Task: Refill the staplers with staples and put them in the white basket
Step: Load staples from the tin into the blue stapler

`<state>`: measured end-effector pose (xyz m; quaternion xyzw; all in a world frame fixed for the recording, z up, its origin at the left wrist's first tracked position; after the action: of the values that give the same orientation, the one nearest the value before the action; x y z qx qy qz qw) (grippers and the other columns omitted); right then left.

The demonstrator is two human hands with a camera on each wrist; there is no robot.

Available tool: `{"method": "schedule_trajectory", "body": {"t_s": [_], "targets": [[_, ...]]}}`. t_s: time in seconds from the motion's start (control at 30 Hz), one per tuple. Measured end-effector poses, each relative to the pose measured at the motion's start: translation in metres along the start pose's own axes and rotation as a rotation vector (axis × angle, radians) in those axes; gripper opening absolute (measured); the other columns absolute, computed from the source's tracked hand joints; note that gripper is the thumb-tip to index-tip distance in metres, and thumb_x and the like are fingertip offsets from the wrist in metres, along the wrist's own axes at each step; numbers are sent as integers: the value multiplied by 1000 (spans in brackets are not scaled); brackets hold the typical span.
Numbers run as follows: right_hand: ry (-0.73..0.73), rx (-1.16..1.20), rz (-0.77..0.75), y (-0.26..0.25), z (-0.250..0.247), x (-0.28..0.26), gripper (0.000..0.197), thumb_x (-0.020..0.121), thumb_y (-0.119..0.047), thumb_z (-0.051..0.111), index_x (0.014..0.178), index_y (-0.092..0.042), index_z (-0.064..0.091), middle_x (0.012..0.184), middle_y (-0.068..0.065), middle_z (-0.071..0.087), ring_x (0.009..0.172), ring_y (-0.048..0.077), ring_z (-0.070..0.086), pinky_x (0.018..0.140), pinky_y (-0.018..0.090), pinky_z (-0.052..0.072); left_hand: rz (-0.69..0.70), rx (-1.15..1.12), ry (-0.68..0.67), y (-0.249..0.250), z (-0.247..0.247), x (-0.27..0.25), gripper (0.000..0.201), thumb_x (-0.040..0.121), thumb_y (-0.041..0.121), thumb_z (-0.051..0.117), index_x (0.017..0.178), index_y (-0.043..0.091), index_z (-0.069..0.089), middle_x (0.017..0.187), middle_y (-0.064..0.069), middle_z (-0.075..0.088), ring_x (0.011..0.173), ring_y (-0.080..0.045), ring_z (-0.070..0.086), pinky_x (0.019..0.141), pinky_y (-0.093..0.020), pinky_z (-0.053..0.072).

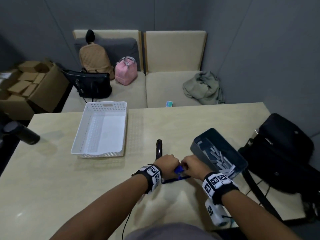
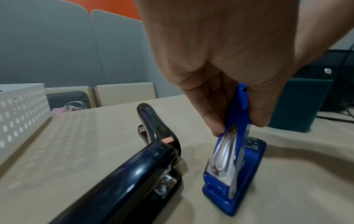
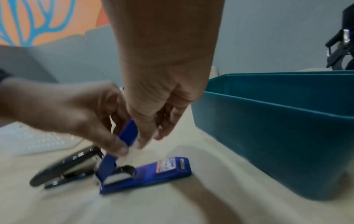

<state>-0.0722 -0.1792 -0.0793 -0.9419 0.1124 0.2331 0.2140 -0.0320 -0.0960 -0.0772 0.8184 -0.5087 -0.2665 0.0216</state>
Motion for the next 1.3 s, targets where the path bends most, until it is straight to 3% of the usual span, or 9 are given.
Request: {"method": "schedule_trajectory", "body": {"t_s": [0.2,0.3,0.43,0.5,0.6,0.83,0.97,1.17,1.3], "targets": [[50,-115,-126,12,-1,-7,19,78,-12,61,63,-20,54,69,6,63,64,26,62,55,34,50,-67,-14,73,10,-4,2,23,77,30,60,74,7,64,73,-17,68,68,-36,61,64,-36,50],[56,-147,-106,35,1,-6,12,81,-11,63,73,-18,69,69,-1,63,65,19,62,58,29,51,-187,-141,178,1,-9,-10,17,74,27,61,74,10,63,73,-10,69,69,-28,62,63,-30,47],[40,-222,-149,53,4,-3,13,88,-18,65,82,-11,75,80,7,71,72,22,69,66,33,58,-371,-310,215,-28,3,-39,6,67,16,65,66,18,60,75,2,72,67,-17,63,61,-25,47],[36,-323,-204,51,9,-4,14,91,-17,61,87,-9,72,88,9,70,80,26,70,68,32,54,-462,-311,225,-39,18,-53,5,67,15,61,68,19,57,78,1,73,75,-22,68,62,-29,51],[22,-413,-286,51,19,-10,15,93,-17,57,97,-8,69,100,8,65,88,27,68,72,34,53,-590,-151,203,-44,41,-62,15,75,17,55,88,24,60,92,-2,70,85,-30,66,66,-33,46],[-38,-424,-349,57,20,-10,20,96,-13,49,104,-8,67,105,11,61,93,30,65,74,36,50,-471,-164,271,7,51,-23,28,91,38,49,107,21,63,107,-4,59,96,-26,61,73,-39,52],[-91,-311,-254,56,12,-1,23,94,-23,56,100,-5,70,98,15,63,92,34,66,68,34,45,-499,-354,121,16,53,20,33,88,45,53,108,23,66,114,-13,58,99,-33,62,85,-37,50],[-105,-217,-146,63,13,6,22,87,-27,68,98,-9,74,97,15,69,80,31,65,64,29,43,-576,-478,-23,-1,64,42,31,69,57,65,81,29,61,91,-4,65,81,-24,62,71,-31,48],[-84,-272,-123,63,16,5,19,89,-22,65,100,-7,71,101,15,68,85,31,67,66,31,47,-586,-525,-86,-3,62,50,20,69,34,66,84,21,67,92,-4,70,87,-25,64,73,-31,51]]}}
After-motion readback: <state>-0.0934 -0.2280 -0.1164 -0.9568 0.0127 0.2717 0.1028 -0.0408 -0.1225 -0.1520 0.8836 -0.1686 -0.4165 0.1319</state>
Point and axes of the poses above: each hand's wrist, its own x-axis towards the middle knuckle, its own z-axis out of the palm, y = z × x, the point moved 7 cm from there along x, towards the middle knuckle
